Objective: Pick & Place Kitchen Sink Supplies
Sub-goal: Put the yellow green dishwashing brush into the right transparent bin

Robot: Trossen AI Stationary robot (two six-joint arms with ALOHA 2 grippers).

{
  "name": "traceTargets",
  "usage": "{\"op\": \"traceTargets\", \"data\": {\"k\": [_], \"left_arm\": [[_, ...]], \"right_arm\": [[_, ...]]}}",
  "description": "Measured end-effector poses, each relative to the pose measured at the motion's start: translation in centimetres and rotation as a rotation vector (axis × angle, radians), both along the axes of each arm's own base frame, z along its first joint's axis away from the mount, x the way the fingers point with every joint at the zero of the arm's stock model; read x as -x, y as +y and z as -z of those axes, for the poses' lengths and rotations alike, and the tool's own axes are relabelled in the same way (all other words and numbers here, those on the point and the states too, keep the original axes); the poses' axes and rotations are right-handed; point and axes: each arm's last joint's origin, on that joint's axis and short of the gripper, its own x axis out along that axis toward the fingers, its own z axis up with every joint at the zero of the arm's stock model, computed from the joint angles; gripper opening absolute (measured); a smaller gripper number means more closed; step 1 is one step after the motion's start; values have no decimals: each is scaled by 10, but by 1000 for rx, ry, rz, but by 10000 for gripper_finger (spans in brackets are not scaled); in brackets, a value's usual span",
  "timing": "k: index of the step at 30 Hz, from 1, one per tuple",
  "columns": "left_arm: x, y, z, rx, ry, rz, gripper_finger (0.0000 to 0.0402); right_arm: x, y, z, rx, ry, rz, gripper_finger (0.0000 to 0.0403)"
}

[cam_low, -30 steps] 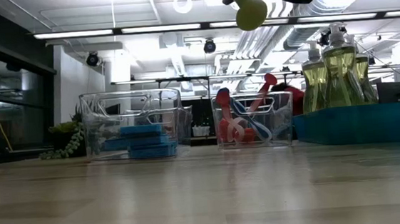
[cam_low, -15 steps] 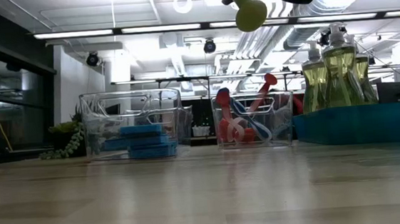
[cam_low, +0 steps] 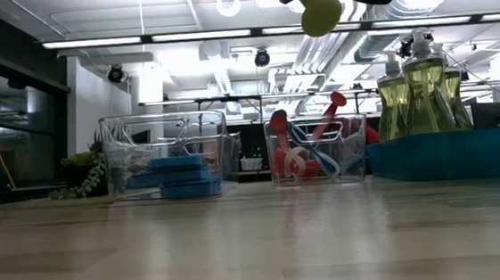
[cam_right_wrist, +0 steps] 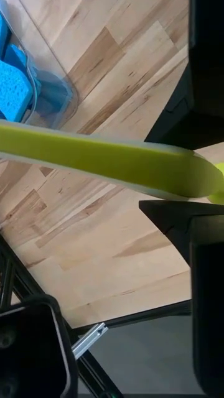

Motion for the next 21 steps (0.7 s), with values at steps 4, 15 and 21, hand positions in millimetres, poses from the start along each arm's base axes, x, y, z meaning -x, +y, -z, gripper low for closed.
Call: {"op": "traceTargets", "data": {"k": [4,15,21], "left_arm": [[0,-1,0,8,3,20,133],[3,4,-1,-17,-51,-156,218],[15,1,-10,-1,-62,-160,234]], "right_arm": [[0,0,0,2,-5,12,98],[-3,-13,0,-44,21,57,98],[-6,-21,1,-67,37,58,98]]}}
